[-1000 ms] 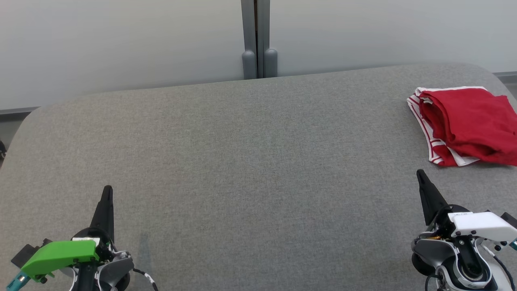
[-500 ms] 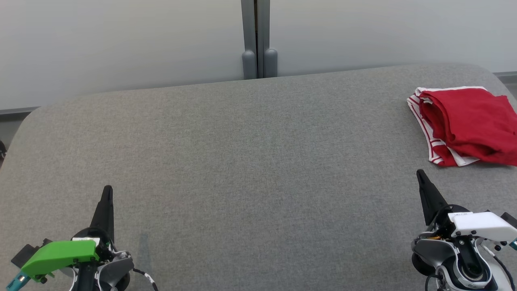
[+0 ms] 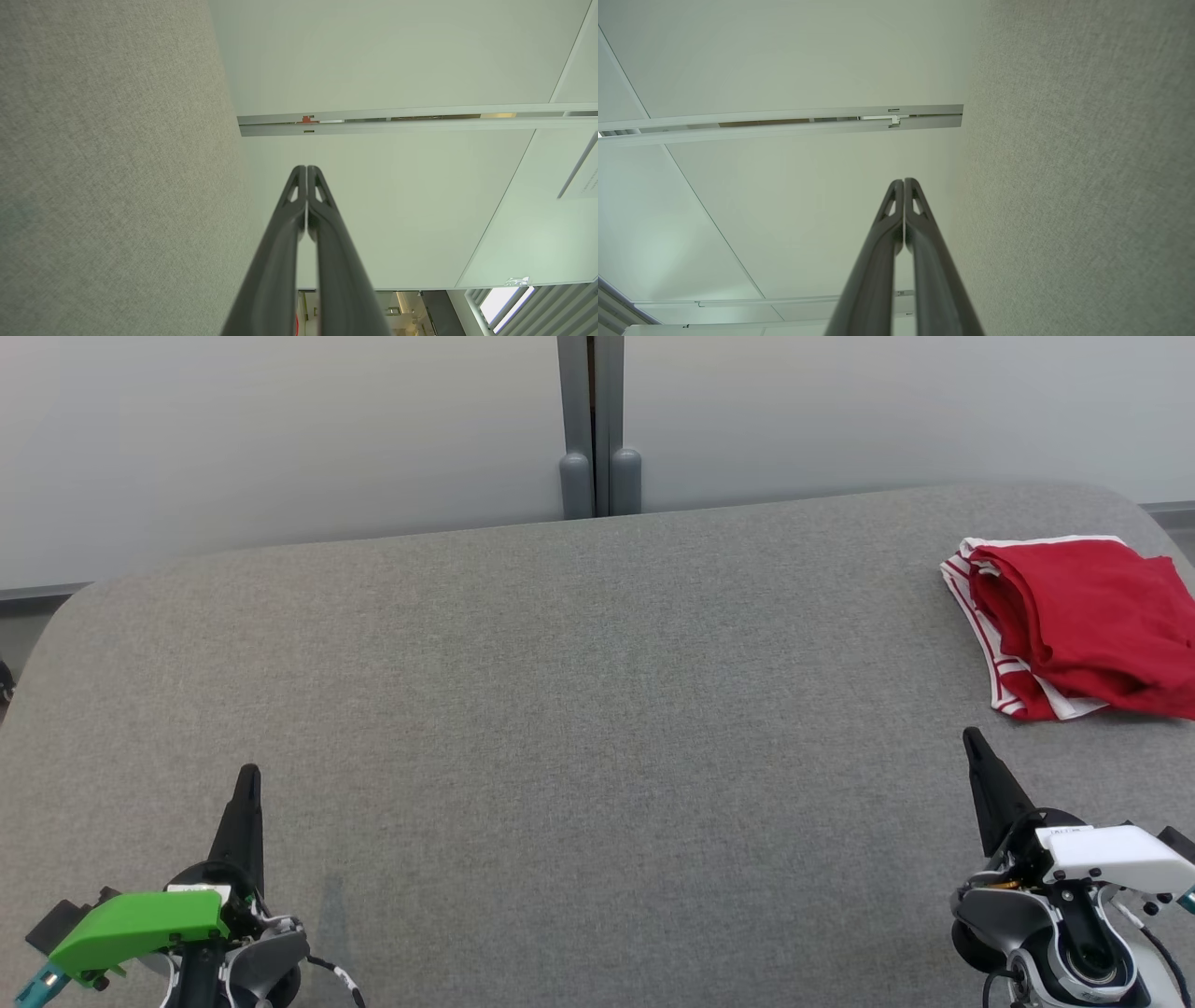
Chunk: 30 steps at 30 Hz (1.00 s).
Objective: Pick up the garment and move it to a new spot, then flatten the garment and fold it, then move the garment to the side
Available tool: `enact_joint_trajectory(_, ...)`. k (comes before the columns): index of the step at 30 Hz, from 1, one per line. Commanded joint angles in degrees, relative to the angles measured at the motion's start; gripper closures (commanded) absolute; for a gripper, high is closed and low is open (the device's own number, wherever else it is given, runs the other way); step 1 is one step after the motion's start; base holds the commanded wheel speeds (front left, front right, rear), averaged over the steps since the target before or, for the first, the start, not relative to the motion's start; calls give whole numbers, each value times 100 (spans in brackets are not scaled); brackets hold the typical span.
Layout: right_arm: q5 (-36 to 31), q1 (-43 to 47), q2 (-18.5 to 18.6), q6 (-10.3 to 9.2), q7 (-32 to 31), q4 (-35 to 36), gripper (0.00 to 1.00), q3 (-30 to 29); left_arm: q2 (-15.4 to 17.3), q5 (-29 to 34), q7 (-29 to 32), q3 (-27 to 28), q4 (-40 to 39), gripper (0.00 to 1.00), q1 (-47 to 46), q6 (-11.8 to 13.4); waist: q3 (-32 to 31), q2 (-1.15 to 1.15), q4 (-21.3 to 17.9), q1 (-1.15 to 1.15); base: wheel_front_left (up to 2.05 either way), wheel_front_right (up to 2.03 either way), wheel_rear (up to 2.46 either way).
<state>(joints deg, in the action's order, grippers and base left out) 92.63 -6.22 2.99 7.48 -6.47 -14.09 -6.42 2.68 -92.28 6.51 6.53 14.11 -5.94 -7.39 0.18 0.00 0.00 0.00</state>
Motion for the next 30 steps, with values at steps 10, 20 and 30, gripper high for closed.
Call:
enact_joint_trajectory(10, -24, 10, 2, 2, -15, 21, 100, -14, 38, -26, 23, 12, -13, 100, -59, -33, 0, 0, 0, 0, 0, 0, 0)
enact_joint_trajectory(20, -26, 10, 1, 2, -18, 21, 100, -16, 38, -26, 23, 12, -14, 100, -59, -33, 0, 0, 0, 0, 0, 0, 0)
enact_joint_trajectory(30, -29, 9, -1, 2, -21, 21, 100, -19, 38, -26, 23, 11, -14, 100, -59, -33, 0, 0, 0, 0, 0, 0, 0)
